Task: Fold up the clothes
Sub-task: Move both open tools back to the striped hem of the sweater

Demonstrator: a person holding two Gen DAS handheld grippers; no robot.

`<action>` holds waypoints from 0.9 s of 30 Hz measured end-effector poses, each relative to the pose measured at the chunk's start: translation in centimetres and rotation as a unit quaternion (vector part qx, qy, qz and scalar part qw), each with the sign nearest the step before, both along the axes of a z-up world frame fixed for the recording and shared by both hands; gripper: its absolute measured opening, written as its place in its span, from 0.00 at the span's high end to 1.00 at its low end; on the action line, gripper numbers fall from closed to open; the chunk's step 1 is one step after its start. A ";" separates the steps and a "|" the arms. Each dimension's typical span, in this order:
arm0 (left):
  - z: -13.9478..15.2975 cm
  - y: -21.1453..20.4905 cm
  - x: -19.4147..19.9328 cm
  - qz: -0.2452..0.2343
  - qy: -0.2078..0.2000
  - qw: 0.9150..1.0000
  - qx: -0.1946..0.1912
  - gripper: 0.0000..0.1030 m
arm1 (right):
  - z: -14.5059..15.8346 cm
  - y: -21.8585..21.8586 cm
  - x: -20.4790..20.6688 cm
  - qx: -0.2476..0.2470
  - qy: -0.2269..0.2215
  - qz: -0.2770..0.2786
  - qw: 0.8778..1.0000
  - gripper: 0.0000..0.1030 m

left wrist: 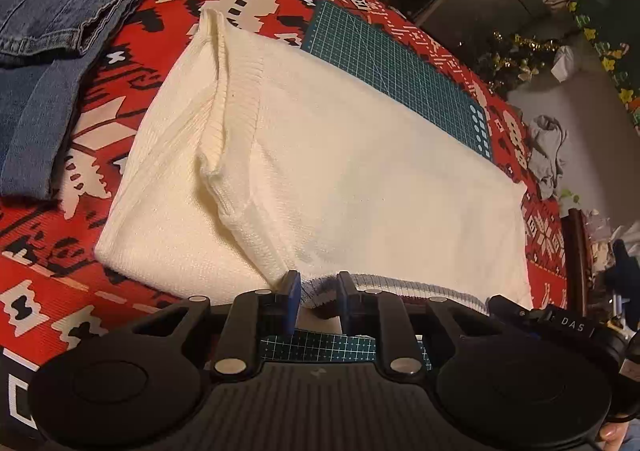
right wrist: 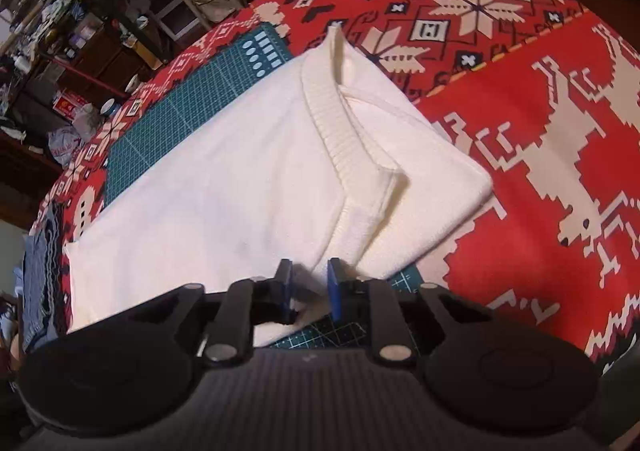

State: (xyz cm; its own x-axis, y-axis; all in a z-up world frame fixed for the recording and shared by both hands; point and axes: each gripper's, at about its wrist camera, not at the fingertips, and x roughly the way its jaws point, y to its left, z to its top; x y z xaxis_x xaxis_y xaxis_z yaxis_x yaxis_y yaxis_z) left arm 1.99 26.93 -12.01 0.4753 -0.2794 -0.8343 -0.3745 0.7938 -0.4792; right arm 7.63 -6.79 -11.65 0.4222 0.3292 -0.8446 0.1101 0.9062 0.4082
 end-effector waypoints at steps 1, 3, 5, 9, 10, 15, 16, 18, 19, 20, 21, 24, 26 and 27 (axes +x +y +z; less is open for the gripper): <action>-0.1 0.1 -0.1 0.003 -0.001 1.000 -0.005 0.81 | 0.0 0.1 0.0 -0.001 -0.001 0.003 1.000 0.70; -0.1 0.2 -0.2 0.005 -0.004 1.000 -0.010 0.81 | 0.1 0.2 -0.1 -0.002 -0.003 0.009 1.000 0.56; -0.2 0.3 -0.4 0.005 -0.007 1.000 -0.013 0.80 | 0.1 0.4 -0.1 -0.004 -0.005 0.015 1.000 0.46; 0.1 -0.8 -0.5 -0.015 -0.028 0.999 0.001 0.65 | 0.2 0.7 -0.2 -0.007 -0.009 0.027 1.000 0.40; 0.1 -0.8 -0.5 -0.018 -0.038 0.999 -0.013 0.49 | 0.2 0.7 -0.2 -0.008 -0.010 0.030 0.999 0.40; 0.1 -1.0 -0.8 -0.004 -0.058 0.997 -0.041 0.31 | 0.5 0.9 -0.4 -0.016 -0.019 0.040 0.999 0.26; 0.3 -1.2 -0.8 -0.004 -0.058 0.998 -0.033 0.31 | 0.7 0.9 -0.4 -0.019 -0.022 0.040 0.999 0.24; 0.7 -1.6 -0.9 -0.005 -0.062 0.998 -0.010 0.31 | 1.4 0.8 -0.7 -0.026 -0.041 0.036 0.998 0.19; 1.0 -1.9 -1.0 -0.006 -0.066 0.998 0.005 0.31 | 1.7 0.8 -0.9 -0.028 -0.048 0.039 0.998 0.18; 1.3 -2.3 -1.1 -0.009 -0.073 0.997 0.024 0.31 | 2.0 0.8 -1.0 -0.030 -0.055 0.042 0.997 0.15; 1.6 -2.7 -1.2 -0.010 -0.079 0.996 0.046 0.31 | 2.3 0.9 -1.2 -0.032 -0.061 0.045 0.997 0.13; 2.2 -4.0 -1.3 -0.014 -0.091 0.988 0.123 0.30 | 2.9 1.6 -1.8 -0.056 -0.084 0.059 0.993 0.04; 2.3 -4.9 -1.3 -0.026 -0.092 0.982 0.164 0.28 | 3.2 2.1 -2.3 -0.080 -0.110 0.056 0.989 0.01; 2.3 -5.3 -1.3 -0.033 -0.092 0.978 0.182 0.28 | 3.3 2.4 -2.6 -0.096 -0.126 0.049 0.986 0.01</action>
